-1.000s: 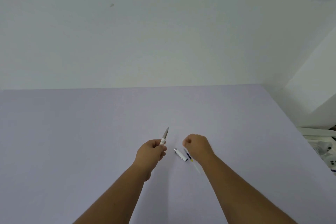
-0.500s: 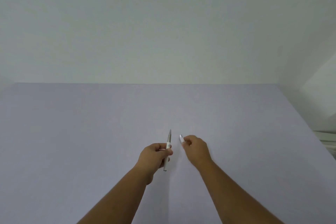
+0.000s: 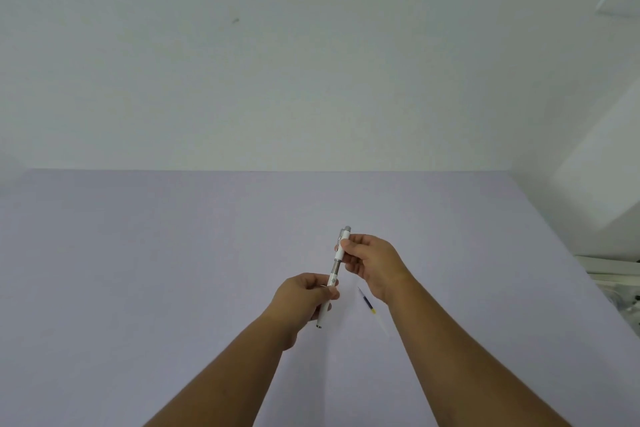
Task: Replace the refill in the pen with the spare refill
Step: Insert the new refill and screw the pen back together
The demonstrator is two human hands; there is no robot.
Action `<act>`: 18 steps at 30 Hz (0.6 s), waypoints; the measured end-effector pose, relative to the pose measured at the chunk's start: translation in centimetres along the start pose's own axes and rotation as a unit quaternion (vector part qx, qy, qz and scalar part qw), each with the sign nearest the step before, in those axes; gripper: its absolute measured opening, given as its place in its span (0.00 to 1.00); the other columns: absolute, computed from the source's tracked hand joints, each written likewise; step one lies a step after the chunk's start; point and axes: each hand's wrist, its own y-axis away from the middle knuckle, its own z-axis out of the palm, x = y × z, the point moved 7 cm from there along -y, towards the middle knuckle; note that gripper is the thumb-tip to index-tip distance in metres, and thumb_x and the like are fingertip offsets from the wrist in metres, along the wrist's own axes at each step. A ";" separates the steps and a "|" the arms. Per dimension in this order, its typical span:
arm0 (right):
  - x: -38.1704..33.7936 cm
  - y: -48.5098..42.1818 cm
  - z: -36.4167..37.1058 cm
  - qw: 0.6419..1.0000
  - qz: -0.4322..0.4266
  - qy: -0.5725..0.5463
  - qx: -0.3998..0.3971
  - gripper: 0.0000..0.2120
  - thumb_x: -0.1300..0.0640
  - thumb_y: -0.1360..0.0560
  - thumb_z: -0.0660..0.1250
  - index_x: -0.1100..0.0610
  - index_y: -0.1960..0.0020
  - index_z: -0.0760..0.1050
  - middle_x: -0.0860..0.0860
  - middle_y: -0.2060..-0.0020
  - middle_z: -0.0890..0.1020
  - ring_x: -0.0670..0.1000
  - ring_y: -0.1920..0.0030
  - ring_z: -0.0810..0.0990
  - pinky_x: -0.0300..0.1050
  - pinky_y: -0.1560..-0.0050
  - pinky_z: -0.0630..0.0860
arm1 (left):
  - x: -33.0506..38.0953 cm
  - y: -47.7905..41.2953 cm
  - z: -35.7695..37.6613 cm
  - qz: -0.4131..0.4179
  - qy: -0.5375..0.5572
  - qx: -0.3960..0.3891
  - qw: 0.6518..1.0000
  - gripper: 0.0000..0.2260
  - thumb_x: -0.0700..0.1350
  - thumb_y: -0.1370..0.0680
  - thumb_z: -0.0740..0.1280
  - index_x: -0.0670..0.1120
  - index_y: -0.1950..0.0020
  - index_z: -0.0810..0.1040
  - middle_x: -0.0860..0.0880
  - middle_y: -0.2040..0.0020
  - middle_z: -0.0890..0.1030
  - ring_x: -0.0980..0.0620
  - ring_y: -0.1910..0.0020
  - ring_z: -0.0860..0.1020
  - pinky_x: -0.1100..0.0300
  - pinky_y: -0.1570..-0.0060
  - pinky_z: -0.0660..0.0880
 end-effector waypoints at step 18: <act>0.4 2.3 0.9 0.998 -0.009 0.021 -0.061 0.05 0.62 0.25 0.67 0.57 0.57 0.81 0.52 0.63 0.84 0.48 0.62 0.81 0.39 0.61 0.78 | 0.7 1.4 0.5 -0.009 0.053 -0.034 0.998 0.05 0.37 0.23 0.67 0.42 0.51 0.82 0.45 0.58 0.84 0.49 0.63 0.79 0.59 0.58 0.79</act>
